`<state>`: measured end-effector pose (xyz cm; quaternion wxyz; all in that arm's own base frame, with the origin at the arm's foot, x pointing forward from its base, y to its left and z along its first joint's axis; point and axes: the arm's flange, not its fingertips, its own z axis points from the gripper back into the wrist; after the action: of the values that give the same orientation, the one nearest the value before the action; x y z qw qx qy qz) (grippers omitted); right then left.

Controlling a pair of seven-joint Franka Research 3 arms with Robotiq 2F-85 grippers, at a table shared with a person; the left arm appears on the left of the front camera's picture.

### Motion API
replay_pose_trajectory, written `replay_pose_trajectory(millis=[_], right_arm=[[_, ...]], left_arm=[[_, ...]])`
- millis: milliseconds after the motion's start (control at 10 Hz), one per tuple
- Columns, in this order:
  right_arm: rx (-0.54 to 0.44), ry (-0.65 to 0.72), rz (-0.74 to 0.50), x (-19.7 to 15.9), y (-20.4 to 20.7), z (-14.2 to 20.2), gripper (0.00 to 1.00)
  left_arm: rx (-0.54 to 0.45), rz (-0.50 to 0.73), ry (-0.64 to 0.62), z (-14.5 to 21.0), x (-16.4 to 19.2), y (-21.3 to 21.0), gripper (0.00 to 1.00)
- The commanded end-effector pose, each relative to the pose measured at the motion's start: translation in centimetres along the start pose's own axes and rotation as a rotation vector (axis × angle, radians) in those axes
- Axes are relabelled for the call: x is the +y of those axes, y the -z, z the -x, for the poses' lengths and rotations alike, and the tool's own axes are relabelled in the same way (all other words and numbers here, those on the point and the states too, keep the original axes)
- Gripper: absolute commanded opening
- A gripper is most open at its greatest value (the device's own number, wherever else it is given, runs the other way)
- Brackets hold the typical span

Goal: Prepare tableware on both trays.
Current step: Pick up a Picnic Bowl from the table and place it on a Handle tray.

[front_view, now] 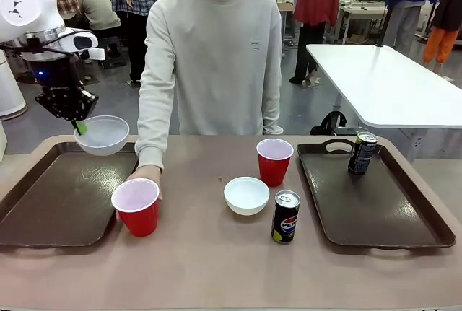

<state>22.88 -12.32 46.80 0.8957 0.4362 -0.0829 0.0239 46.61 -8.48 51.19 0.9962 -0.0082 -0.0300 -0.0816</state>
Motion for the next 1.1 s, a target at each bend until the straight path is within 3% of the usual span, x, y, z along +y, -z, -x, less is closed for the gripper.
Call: replay_pose_trajectory(millis=[0, 200, 800, 1000], right_arm=[[-0.007, -0.005, -0.025, 0.1, 0.0, -0.1, 1.0], [-0.007, -0.005, -0.025, 0.1, 0.0, -0.1, 1.0], [-0.007, -0.005, -0.025, 0.1, 0.0, -0.1, 1.0], [-0.007, -0.005, -0.025, 0.1, 0.0, -0.1, 1.0]], left_arm=[[-0.058, -0.028, -0.095, 6.6, 4.2, -1.7, 0.04], [-0.06, -0.019, -0.14, 8.4, 6.1, -1.5, 0.04], [-0.05, -0.005, -0.13, 6.5, 6.3, -1.0, 0.04], [-0.067, 0.005, -0.117, 2.4, 4.5, 0.6, 0.04]])
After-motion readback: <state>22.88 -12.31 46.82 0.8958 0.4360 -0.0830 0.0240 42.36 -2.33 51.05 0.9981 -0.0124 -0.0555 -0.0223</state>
